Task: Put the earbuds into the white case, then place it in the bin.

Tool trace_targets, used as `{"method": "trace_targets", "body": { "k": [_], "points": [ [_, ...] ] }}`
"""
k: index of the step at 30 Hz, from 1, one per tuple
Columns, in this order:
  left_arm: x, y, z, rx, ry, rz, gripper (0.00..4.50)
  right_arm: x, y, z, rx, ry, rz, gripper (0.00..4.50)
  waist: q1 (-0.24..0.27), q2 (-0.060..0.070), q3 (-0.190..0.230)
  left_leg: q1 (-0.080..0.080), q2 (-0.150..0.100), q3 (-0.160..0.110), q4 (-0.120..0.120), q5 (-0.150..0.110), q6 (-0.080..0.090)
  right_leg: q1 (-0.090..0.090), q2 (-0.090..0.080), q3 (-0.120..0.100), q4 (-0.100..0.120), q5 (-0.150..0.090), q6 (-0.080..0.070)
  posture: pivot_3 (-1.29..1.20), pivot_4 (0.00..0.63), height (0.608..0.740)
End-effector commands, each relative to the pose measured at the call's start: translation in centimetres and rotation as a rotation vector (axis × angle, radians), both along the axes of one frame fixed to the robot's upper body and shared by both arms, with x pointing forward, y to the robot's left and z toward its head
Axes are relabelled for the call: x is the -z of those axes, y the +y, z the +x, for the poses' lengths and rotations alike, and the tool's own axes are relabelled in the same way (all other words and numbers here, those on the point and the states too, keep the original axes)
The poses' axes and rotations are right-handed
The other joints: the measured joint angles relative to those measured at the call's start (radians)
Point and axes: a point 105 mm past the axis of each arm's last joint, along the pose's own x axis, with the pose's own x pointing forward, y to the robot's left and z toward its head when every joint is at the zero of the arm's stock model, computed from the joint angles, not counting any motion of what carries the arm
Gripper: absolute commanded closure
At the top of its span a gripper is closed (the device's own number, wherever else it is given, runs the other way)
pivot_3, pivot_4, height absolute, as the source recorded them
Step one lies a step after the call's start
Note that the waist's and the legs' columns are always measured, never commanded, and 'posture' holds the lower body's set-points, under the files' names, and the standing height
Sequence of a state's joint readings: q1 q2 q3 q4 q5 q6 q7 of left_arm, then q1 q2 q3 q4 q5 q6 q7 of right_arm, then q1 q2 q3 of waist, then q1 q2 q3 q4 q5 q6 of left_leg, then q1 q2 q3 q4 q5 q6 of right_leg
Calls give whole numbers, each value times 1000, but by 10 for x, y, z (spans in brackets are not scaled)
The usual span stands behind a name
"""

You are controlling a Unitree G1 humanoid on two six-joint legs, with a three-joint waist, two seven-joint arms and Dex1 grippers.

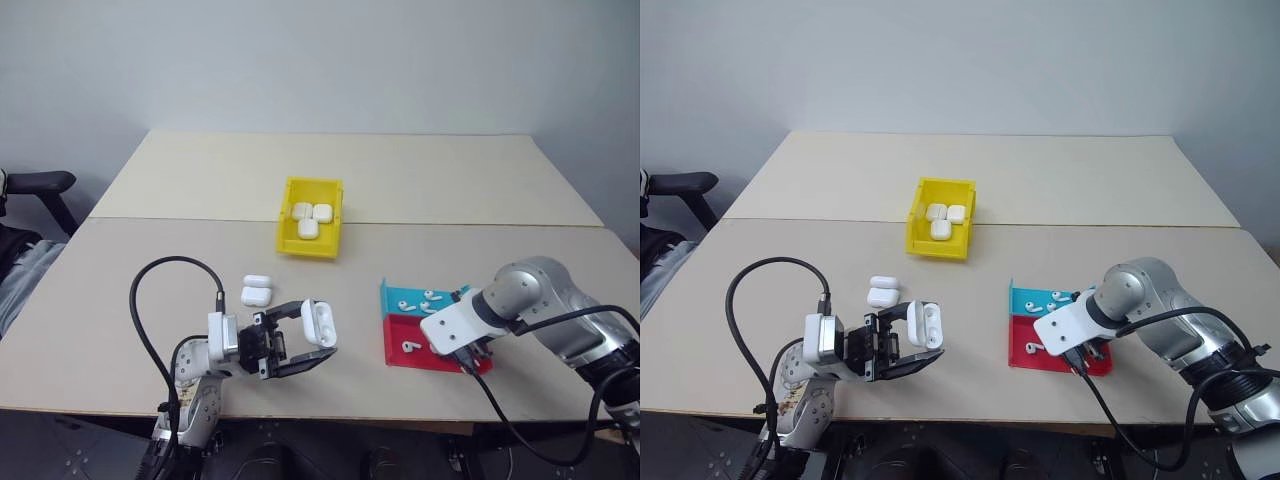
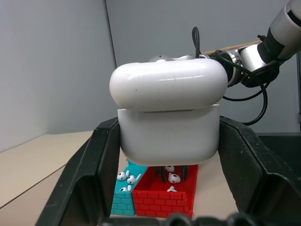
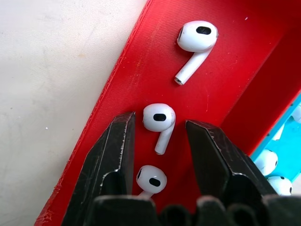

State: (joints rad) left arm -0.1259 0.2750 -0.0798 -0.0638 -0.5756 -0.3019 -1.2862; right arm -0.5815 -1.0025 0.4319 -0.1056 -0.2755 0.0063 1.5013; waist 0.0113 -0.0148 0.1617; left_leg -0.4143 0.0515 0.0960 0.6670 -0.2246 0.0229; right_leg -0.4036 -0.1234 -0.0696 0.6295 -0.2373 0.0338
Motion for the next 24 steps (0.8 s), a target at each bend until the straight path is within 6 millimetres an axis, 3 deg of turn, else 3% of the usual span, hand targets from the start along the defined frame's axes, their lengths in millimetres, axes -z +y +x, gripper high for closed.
{"method": "trace_targets", "body": {
  "k": [1, 5, 8, 24],
  "points": [
    [-8, -2, -4, 6, -41, -2, 1674, -4, -2, 3, -8, -30, -19, 2465, 0, 0, 0, 0, 0, 0, 0, 0, 0, 0, 0, 0, 0, 0, 0, 0, 150, 740],
    [-8, -1, -3, 4, -43, -2, 1674, -4, -3, 3, -10, -28, -22, 2465, 0, 0, 0, 0, 0, 0, 0, 0, 0, 0, 0, 0, 0, 0, 0, 0, 150, 740],
    [-7, -1, -2, -3, -39, 2, 1674, -4, -3, 4, -17, -33, -22, 3019, 0, 0, 0, 0, 0, 0, 0, 0, 0, 0, 0, 0, 0, 0, 0, 0, 150, 740],
    [-5, 1, 0, -10, -47, 15, 1674, -6, 2, 3, -54, -48, -3, 3019, 0, 0, 0, 0, 0, 0, 0, 0, 0, 0, 0, 0, 0, 0, 0, 0, 150, 740]
  ]
}}
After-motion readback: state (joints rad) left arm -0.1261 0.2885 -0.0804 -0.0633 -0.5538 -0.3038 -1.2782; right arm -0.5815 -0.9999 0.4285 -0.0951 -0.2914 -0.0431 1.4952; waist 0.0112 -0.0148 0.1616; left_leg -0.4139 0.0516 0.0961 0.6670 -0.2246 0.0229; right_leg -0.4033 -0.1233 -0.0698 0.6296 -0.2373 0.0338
